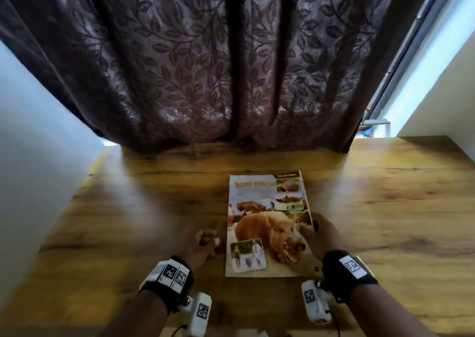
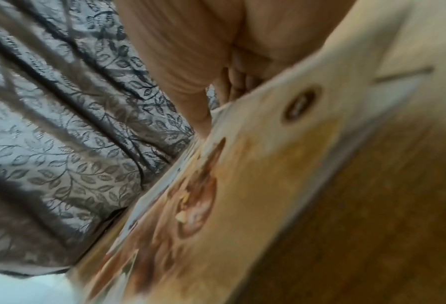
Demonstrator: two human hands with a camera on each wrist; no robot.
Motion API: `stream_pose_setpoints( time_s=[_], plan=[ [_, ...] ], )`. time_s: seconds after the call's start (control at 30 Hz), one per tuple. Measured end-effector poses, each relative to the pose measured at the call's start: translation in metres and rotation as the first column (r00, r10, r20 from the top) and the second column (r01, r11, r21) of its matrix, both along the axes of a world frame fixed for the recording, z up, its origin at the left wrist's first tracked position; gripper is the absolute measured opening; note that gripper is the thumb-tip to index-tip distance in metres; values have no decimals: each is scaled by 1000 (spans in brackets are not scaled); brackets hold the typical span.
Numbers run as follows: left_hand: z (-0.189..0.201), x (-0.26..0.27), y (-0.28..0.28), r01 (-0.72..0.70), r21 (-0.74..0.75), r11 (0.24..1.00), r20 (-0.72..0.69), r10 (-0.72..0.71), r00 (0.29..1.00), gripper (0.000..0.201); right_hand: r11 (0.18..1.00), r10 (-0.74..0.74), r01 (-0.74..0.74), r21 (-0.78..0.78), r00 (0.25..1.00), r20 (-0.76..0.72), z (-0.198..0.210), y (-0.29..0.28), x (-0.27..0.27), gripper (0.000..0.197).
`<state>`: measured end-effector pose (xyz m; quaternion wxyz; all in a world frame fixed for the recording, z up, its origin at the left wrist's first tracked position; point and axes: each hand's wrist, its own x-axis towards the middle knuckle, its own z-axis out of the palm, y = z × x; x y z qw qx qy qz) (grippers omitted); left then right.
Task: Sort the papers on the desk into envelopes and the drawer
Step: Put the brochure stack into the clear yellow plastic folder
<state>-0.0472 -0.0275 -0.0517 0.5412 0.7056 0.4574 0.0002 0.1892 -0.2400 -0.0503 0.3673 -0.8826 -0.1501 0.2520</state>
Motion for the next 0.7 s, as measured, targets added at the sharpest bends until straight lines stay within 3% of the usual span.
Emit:
stream_pose_setpoints(
  time_s=[0.07, 0.13, 0.23, 0.3, 0.37, 0.43, 0.5, 0.57, 0.7],
  plan=[
    [-3, -37, 0, -53, 46, 998, 14, 53, 999, 19, 993, 63, -47, -107, 986, 157, -1, -1, 2, 31],
    [-3, -81, 0, -153, 72, 986, 20, 152, 988, 14, 986, 126, -82, -148, 938, 323, 2, 1, -4, 50],
    [3, -156, -8, -463, 65, 884, 106, 455, 884, 24, 932, 343, -353, -78, 796, 499, 18, 23, -35, 50],
    [0, -203, -15, -693, 9, 721, 173, 681, 711, 34, 797, 519, -601, -51, 641, 565, 29, 44, -71, 31],
    [-11, -248, -19, -846, -132, 517, 177, 852, 493, 37, 623, 664, -774, -115, 445, 601, 34, 67, -113, 27],
    [-34, -272, -23, -865, -362, 349, 122, 937, 327, 38, 451, 792, -871, -193, 291, 537, 28, 80, -144, 35],
    [-61, -297, -27, -773, -605, 193, 47, 977, 207, 38, 214, 855, -943, -254, 55, 515, 12, 97, -182, 38],
    [-82, -300, -32, -694, -706, 143, 1, 979, 201, 38, 101, 892, -952, -289, -42, 450, 5, 109, -207, 43],
    [-110, -279, -28, -713, -686, 146, -99, 952, 290, 50, -140, 947, -820, -554, -275, 167, -20, 124, -236, 53]
  ],
)
